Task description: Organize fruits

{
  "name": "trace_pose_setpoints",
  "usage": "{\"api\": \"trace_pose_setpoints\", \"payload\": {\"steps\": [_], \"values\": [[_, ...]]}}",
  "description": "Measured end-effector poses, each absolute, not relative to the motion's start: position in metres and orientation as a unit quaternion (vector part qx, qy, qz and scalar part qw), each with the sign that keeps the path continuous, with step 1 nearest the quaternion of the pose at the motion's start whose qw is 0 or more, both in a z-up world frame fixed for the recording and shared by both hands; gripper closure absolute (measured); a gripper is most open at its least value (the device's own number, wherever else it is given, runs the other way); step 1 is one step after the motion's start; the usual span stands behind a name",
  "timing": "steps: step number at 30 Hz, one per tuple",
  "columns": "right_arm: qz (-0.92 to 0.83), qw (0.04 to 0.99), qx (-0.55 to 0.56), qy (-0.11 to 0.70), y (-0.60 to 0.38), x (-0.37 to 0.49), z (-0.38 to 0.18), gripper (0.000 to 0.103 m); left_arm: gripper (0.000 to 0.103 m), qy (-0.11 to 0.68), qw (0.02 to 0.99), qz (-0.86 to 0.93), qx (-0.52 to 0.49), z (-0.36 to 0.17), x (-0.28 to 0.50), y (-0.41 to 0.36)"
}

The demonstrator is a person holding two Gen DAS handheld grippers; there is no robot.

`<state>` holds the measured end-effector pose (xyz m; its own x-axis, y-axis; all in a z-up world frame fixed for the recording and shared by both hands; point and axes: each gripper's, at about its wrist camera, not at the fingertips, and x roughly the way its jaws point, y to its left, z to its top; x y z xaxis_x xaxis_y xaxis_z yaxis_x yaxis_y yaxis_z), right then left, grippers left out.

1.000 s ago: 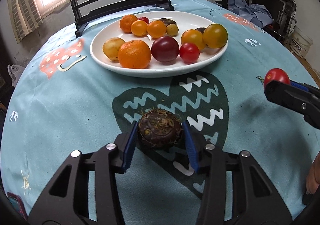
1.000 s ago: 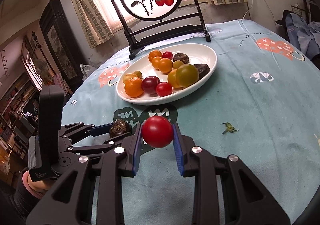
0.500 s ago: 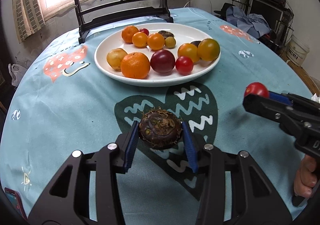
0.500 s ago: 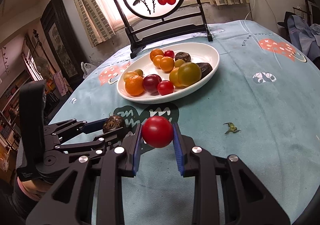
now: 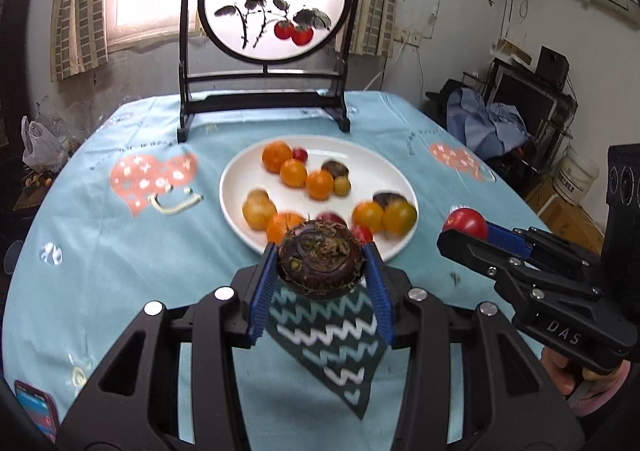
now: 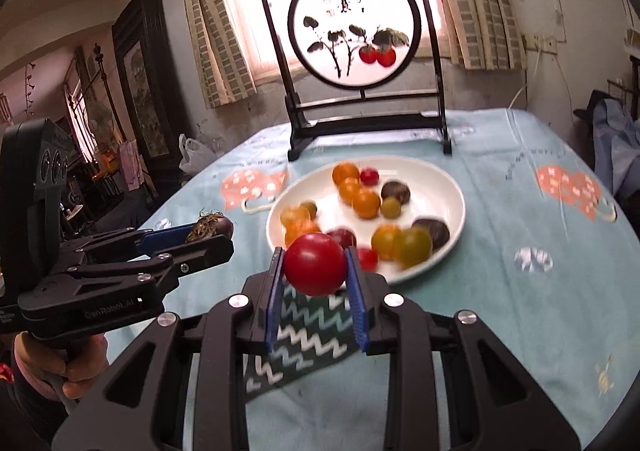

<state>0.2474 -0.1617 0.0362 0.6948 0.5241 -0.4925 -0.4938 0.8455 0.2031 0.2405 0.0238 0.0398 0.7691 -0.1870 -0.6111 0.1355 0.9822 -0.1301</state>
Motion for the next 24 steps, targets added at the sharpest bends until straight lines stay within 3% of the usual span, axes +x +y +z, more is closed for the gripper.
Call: {"api": "trace_pose_setpoints", "payload": {"steps": [7,19,20,21,22,24], "values": [[0.245,0.925,0.041,0.287,-0.156,0.322,0.047,0.073,0.059,0.331,0.941,-0.057,-0.034,0.052,0.312,0.021],[0.222,0.899,0.013,0.377,-0.138,0.409,-0.009,0.072,0.059,0.414,0.909,-0.009,-0.033,-0.013,0.407,0.028],[0.223,0.898,0.011,0.38,-0.138,0.41,-0.01,0.07,0.057,0.415,0.909,-0.005,-0.032,-0.015,0.407,0.029],[0.221,0.897,0.007,0.382,-0.138,0.41,-0.011,0.063,0.047,0.409,0.912,-0.001,-0.027,-0.014,0.405,0.029],[0.215,0.9,0.004,0.379,-0.139,0.408,-0.01,0.042,0.041,0.403,0.915,0.005,-0.022,-0.012,0.401,0.029],[0.213,0.905,0.002,0.367,-0.143,0.401,-0.005,0.04,0.026,0.384,0.923,0.021,-0.01,-0.003,0.392,0.027]]}}
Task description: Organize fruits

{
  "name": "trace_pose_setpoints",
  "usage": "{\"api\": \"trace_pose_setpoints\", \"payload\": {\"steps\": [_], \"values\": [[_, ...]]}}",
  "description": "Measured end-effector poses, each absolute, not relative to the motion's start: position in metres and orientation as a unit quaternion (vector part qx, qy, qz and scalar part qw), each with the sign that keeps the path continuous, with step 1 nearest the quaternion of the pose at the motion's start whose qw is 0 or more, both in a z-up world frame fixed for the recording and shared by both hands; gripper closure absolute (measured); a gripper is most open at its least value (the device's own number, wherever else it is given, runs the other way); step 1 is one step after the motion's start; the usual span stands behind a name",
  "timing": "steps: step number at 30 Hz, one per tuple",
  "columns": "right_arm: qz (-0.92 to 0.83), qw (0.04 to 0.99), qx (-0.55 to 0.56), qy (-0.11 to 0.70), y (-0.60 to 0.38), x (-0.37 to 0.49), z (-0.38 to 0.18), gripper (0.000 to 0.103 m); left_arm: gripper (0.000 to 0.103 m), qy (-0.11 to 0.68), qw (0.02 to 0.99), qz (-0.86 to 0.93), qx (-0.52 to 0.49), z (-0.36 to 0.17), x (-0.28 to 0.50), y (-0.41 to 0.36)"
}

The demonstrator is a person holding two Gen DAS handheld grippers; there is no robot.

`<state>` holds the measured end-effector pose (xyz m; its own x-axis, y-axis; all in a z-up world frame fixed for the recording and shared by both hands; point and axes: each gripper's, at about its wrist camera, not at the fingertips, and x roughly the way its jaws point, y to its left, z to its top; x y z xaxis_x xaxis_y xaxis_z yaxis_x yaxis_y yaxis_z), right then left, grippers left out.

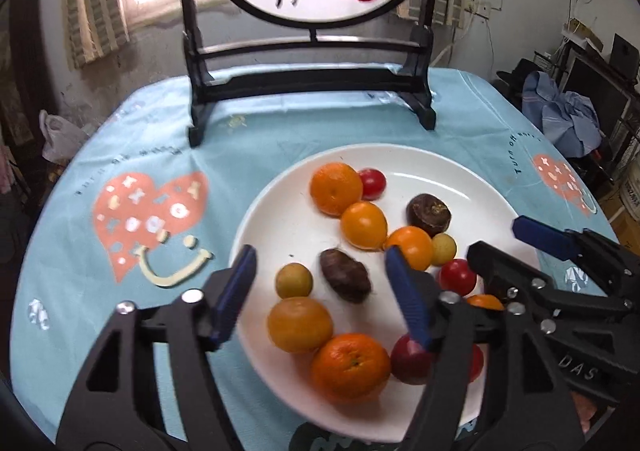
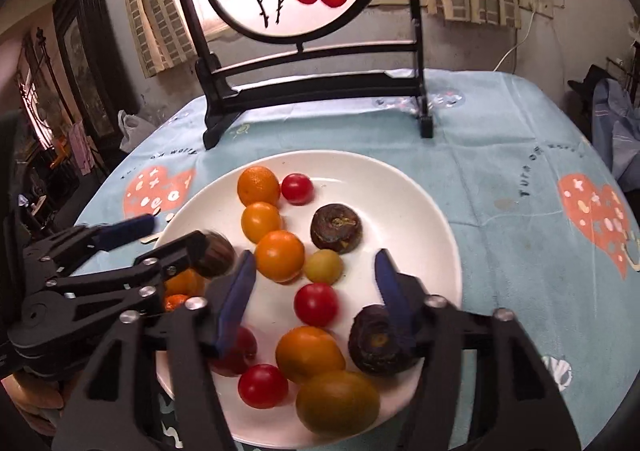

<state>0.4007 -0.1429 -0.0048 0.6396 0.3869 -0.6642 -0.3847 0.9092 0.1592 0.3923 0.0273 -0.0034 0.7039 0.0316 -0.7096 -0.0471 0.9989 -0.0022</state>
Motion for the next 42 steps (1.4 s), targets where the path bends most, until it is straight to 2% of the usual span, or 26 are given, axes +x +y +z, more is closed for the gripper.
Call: {"api": "trace_pose_setpoints", "payload": {"steps": [4,6,8,9,12,16,23,42], "values": [[0.221,0.907,0.004,0.358,-0.153,0.376,0.012,0.036,0.014,0.358,0.933,0.028,-0.006,0.02,0.366,0.027],[0.221,0.912,0.004,0.346,-0.159,0.355,0.025,0.027,0.007,0.345,0.938,0.028,-0.006,0.034,0.348,0.026],[0.224,0.919,0.001,0.325,-0.165,0.328,0.037,0.003,0.002,0.334,0.942,0.023,-0.005,0.047,0.324,0.026],[0.227,0.922,-0.002,0.315,-0.168,0.315,0.042,0.001,0.002,0.33,0.944,0.021,-0.004,0.052,0.314,0.025],[0.224,0.924,-0.021,0.308,-0.175,0.274,0.047,0.001,0.002,0.326,0.945,0.018,0.015,0.06,0.273,0.022],[0.221,0.915,-0.029,0.337,-0.186,0.23,0.036,0.001,0.002,0.34,0.939,0.02,0.04,0.052,0.226,0.019],[0.208,0.915,-0.019,0.345,-0.207,0.169,0.02,0.001,0.002,0.354,0.935,0.009,0.011,0.034,0.159,0.02],[0.212,0.92,-0.035,0.327,-0.209,0.116,0.032,0.001,0.002,0.324,0.946,0.005,-0.002,0.047,0.096,0.015]]}}
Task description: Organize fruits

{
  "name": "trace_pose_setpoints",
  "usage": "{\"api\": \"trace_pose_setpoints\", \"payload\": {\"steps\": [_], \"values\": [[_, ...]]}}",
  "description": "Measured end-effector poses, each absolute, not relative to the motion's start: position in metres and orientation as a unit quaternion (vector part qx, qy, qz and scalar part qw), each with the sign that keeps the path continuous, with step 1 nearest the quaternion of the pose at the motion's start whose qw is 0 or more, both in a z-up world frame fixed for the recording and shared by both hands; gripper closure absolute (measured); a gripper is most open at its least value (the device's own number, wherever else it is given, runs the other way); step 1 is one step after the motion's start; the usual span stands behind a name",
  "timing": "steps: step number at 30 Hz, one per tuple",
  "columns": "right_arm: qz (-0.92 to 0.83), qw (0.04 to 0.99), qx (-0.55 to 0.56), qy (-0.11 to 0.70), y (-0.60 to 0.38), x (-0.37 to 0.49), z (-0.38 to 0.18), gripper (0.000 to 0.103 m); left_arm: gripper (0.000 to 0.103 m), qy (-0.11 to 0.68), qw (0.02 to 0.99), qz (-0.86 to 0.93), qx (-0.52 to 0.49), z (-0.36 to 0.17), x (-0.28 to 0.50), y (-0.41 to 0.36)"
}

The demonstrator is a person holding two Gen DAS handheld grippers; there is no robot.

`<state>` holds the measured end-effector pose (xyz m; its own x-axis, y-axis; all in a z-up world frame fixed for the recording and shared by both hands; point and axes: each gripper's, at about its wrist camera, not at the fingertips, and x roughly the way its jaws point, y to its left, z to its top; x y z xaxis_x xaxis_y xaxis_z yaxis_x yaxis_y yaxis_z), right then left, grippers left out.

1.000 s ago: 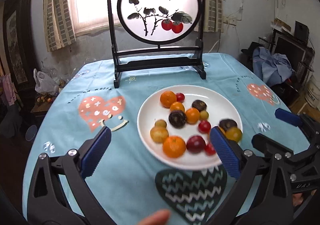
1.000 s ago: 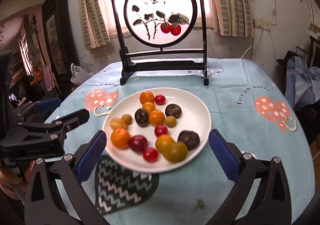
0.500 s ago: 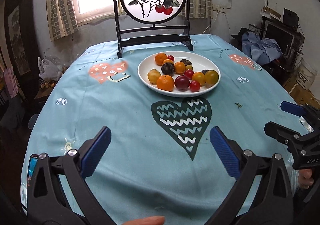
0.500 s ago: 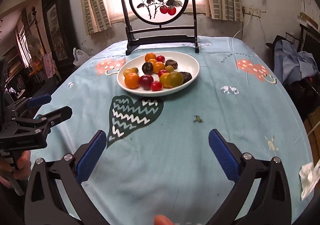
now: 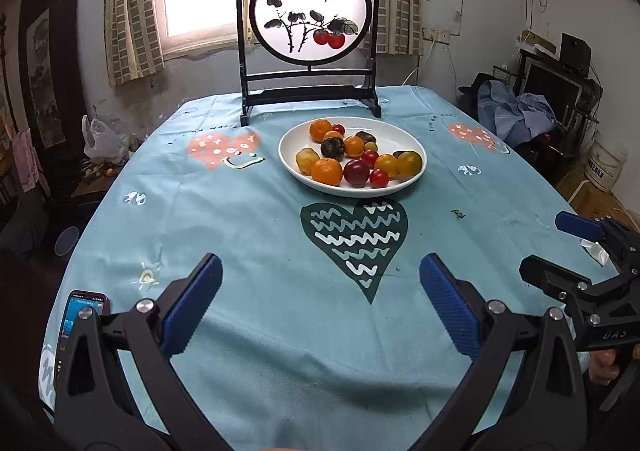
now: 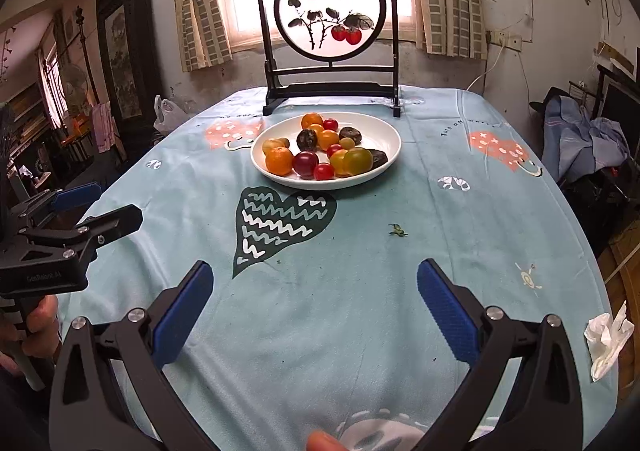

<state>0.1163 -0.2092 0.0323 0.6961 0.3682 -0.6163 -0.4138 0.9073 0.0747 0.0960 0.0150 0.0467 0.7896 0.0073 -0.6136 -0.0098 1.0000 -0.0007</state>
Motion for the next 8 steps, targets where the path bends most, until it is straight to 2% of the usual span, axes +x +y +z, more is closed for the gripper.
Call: {"api": "trace_pose_setpoints", "payload": {"steps": [8], "values": [[0.217,0.921,-0.039,0.322,-0.2064,0.1092,0.0349,0.001,0.002,0.323,0.946,0.006,-0.012,0.046,0.0891,0.0177]]}}
